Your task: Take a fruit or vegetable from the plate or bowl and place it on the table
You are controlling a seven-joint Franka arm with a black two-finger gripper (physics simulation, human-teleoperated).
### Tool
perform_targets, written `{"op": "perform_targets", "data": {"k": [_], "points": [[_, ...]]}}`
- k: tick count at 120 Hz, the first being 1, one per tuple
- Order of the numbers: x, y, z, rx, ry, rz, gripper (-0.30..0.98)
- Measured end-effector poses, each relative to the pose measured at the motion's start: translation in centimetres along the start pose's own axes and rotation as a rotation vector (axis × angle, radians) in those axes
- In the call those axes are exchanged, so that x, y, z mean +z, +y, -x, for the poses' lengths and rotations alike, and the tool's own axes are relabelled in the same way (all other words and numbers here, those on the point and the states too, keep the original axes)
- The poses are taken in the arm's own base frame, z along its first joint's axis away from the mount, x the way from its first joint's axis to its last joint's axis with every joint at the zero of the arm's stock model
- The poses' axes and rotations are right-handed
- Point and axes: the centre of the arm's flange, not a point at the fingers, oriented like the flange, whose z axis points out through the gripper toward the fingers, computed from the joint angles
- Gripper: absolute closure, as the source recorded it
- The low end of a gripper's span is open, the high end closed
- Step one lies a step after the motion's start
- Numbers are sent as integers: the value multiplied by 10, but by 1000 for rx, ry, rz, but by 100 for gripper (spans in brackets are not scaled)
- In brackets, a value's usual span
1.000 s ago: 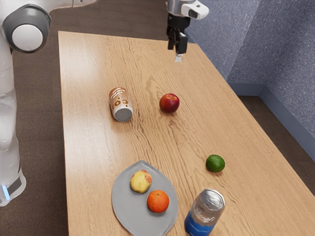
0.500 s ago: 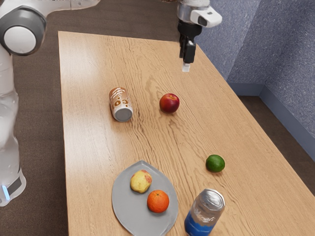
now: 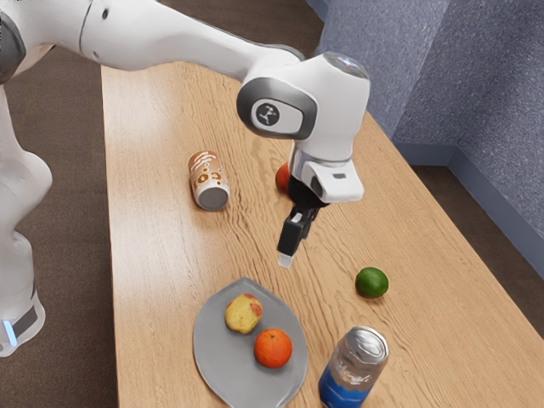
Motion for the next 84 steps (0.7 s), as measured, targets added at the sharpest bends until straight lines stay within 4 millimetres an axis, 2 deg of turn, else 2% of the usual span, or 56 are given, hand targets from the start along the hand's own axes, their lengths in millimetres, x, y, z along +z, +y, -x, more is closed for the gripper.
{"op": "perform_targets", "data": {"k": [10,25,36,62,84], "points": [[8,7,-6,14,29,7,0],[8,49,-17,93,69,14,0],[14,64,-18,123,75,19,0],[51,66,-15,122,61,32,0],[67,71,-16,129,73,35,0]]}}
